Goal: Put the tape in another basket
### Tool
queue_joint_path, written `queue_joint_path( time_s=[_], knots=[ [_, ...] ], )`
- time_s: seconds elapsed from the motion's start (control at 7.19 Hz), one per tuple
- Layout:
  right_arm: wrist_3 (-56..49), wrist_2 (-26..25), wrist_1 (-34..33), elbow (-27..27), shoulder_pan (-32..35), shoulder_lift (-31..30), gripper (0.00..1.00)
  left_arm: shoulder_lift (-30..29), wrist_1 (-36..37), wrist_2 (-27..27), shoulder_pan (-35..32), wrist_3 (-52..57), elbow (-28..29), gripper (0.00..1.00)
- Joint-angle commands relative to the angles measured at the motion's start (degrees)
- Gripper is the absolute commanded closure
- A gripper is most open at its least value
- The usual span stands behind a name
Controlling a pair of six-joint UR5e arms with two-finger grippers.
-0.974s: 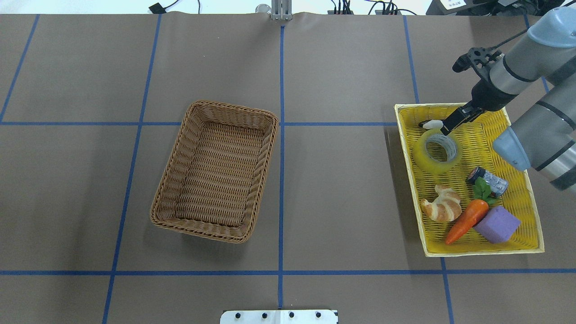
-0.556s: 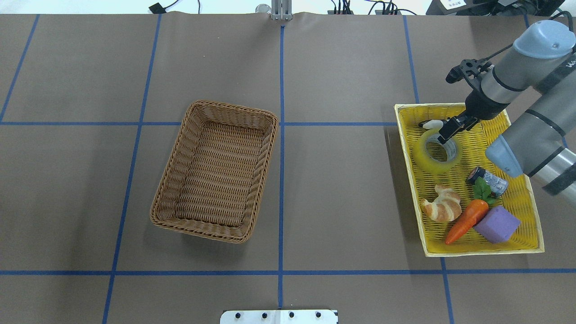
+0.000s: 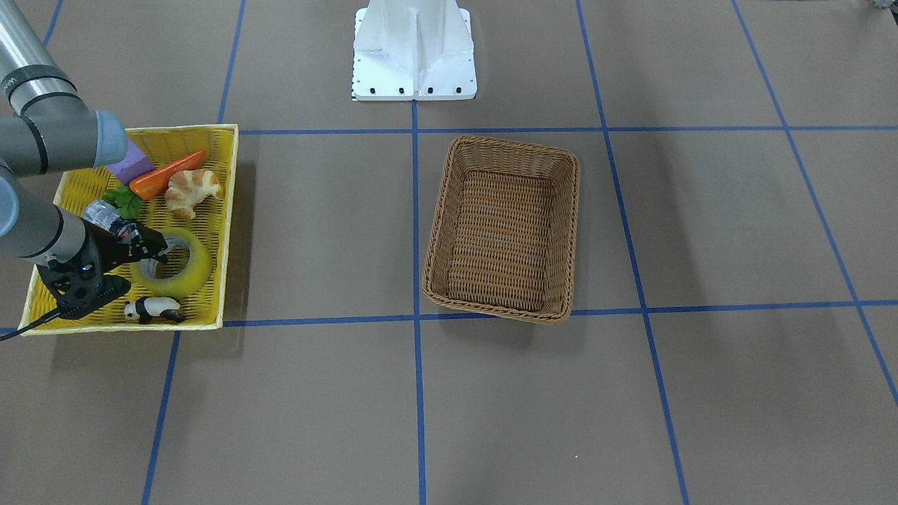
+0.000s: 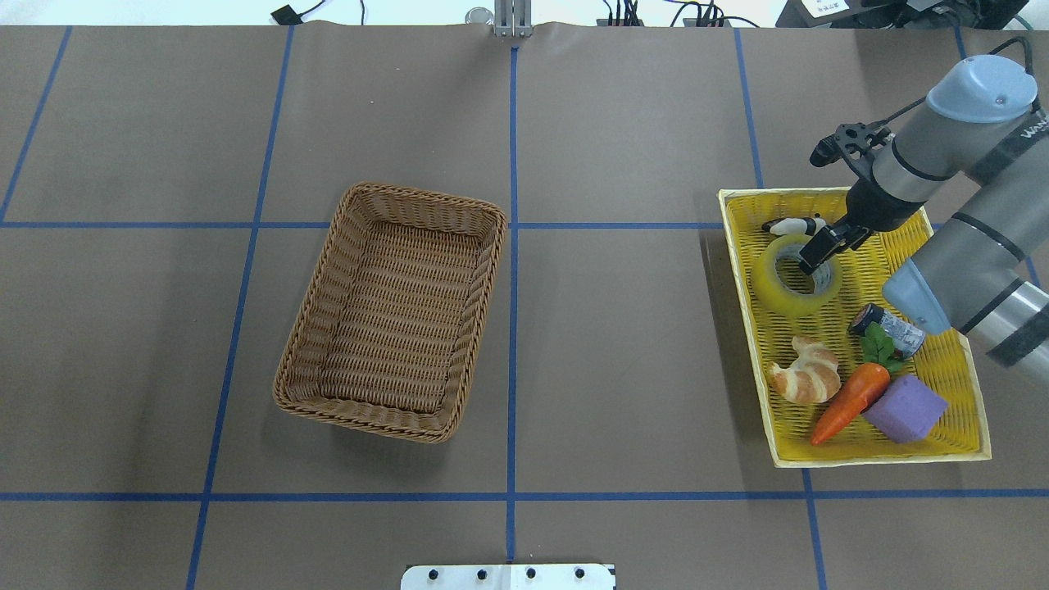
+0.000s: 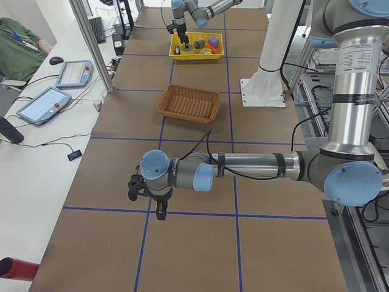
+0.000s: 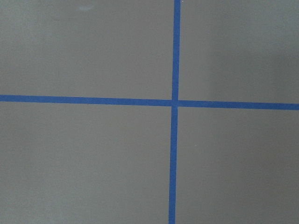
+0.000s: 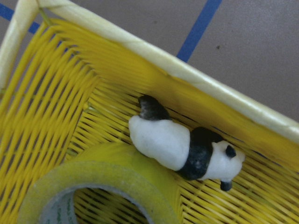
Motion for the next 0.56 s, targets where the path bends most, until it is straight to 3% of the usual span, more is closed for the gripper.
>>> queue_joint_path(
  time_s=[0.0, 0.14, 0.28, 0.42],
  knots=[
    [-0.09, -2.35, 0.07, 0.09, -0.87, -0.28, 0.58, 0.08, -0.01, 0.0, 0.0, 0.0, 0.08, 0.02],
    [-0.09, -2.81, 0.16, 0.09, -1.31, -0.28, 0.91, 0.08, -0.1, 0.0, 0.0, 0.0, 0.16, 0.02],
    [0.0, -2.81, 0.07, 0.7, -1.32, 0.07, 1.0, 0.08, -0.1, 0.0, 0.0, 0.0, 0.25, 0.02],
    [0.0, -2.21, 0.07, 1.92, -0.97, -0.1, 1.0, 0.08, -0.1, 0.0, 0.0, 0.09, 0.25, 0.02]
  ],
)
